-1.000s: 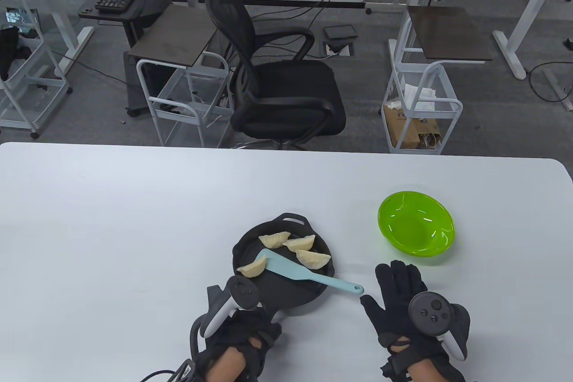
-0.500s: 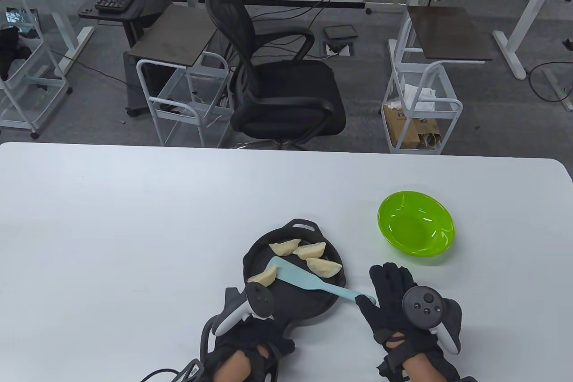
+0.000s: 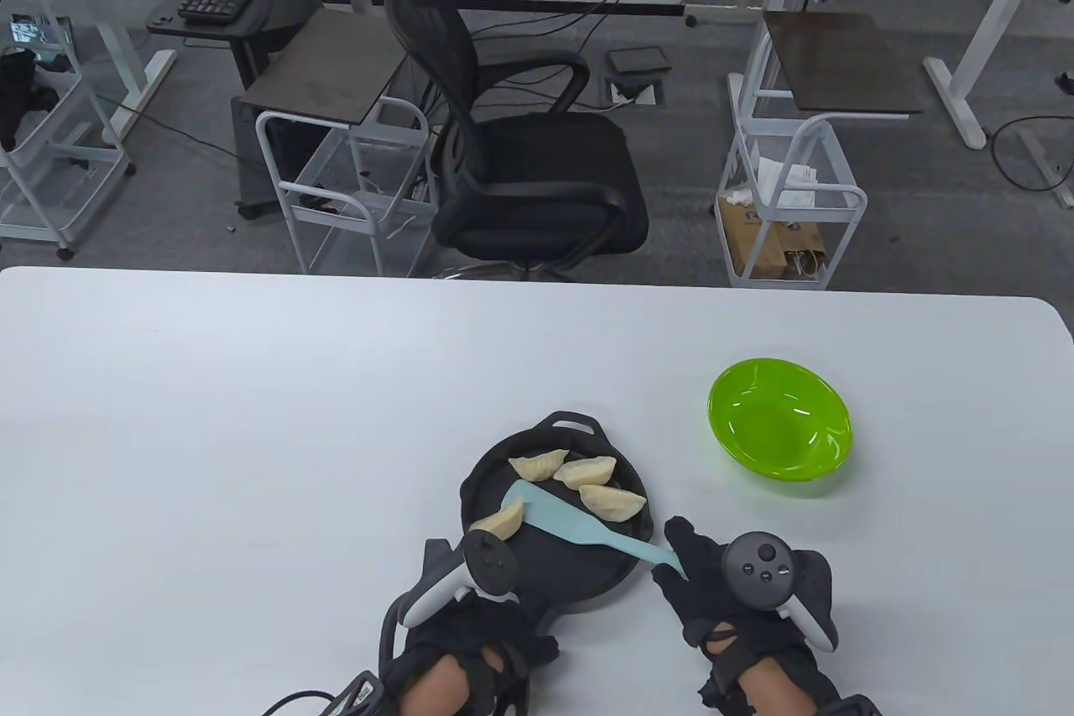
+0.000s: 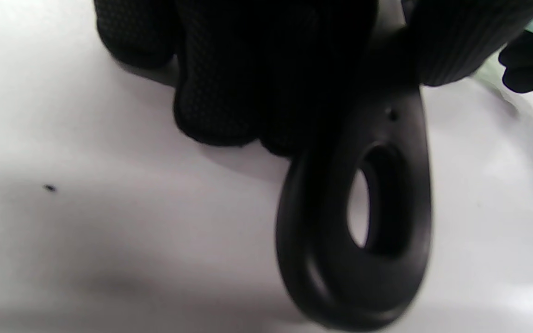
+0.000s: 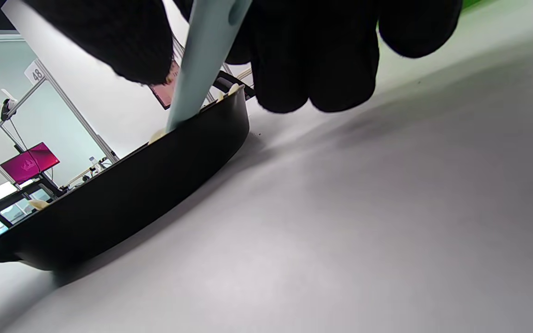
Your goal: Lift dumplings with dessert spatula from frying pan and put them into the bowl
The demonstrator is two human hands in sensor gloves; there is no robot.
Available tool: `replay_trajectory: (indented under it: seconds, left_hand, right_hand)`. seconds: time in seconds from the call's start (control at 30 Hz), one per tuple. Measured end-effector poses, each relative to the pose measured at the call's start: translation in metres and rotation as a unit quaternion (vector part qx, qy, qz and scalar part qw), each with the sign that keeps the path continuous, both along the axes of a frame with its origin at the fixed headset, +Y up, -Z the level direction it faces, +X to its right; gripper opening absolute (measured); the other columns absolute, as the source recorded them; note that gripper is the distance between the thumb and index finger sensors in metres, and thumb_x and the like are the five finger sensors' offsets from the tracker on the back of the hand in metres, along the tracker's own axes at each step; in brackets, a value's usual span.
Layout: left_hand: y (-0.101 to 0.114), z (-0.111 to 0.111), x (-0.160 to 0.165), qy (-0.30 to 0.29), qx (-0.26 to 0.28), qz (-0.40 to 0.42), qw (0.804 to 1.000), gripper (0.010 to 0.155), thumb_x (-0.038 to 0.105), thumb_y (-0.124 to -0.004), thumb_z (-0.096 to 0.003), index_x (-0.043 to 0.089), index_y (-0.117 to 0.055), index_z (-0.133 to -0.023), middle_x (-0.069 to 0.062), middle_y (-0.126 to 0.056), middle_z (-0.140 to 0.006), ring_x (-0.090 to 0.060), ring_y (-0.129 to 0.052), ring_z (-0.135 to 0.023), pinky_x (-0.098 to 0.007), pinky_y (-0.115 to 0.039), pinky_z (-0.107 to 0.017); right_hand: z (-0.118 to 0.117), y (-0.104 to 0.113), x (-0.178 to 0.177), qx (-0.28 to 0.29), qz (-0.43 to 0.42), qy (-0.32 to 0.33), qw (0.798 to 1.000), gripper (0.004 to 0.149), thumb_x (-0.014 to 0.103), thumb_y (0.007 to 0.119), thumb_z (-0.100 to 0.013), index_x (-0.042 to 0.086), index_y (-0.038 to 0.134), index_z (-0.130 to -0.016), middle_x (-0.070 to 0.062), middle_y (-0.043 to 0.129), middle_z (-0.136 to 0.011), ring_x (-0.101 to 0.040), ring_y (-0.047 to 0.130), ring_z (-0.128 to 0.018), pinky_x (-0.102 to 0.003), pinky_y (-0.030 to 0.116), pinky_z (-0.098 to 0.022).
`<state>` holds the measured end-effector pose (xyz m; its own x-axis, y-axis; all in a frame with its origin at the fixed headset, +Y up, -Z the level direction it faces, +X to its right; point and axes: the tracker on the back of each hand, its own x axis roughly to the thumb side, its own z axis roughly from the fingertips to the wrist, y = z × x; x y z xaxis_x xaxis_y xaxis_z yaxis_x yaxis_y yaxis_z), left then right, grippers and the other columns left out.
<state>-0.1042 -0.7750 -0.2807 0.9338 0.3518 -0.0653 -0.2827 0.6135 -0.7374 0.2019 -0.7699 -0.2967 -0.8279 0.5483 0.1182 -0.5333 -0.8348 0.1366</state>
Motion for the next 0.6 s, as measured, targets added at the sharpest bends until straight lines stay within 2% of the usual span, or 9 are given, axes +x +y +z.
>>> replay_trajectory:
  seconds: [0.13,0.33,0.6]
  left_hand:
    - [-0.002,-0.001,-0.001,-0.003,-0.009,0.005,1.0,0.065,0.07,-0.078,-0.0455,0.026,-0.074,-0.092,0.007,-0.108,-0.059,-0.017,-0.103,-0.055,-0.047,-0.074,-0.059]
    - [-0.002,-0.001,0.0,-0.006,-0.01,0.005,1.0,0.066,0.072,-0.076,-0.0452,0.026,-0.073,-0.093,0.008,-0.108,-0.059,-0.018,-0.102,-0.053,-0.046,-0.074,-0.057]
    - [-0.002,-0.001,0.0,-0.005,-0.015,0.01,1.0,0.066,0.072,-0.076,-0.0451,0.026,-0.073,-0.093,0.007,-0.108,-0.059,-0.018,-0.101,-0.053,-0.046,-0.074,-0.056]
  right_hand:
    - [0.001,0.002,-0.006,0.005,0.006,0.006,1.0,0.06,0.042,0.081,-0.054,0.008,0.065,-0.101,-0.018,0.086,-0.083,-0.045,0.087,-0.067,-0.067,0.059,-0.066]
    - [0.003,0.007,-0.01,0.01,0.012,0.018,1.0,0.059,0.042,0.087,-0.052,0.006,0.072,-0.096,-0.015,0.091,-0.071,-0.04,0.09,-0.054,-0.066,0.061,-0.064]
    - [0.01,0.027,-0.004,0.067,-0.003,0.011,0.998,0.056,0.039,0.09,-0.051,0.006,0.076,-0.093,-0.013,0.093,-0.067,-0.038,0.091,-0.052,-0.066,0.062,-0.064]
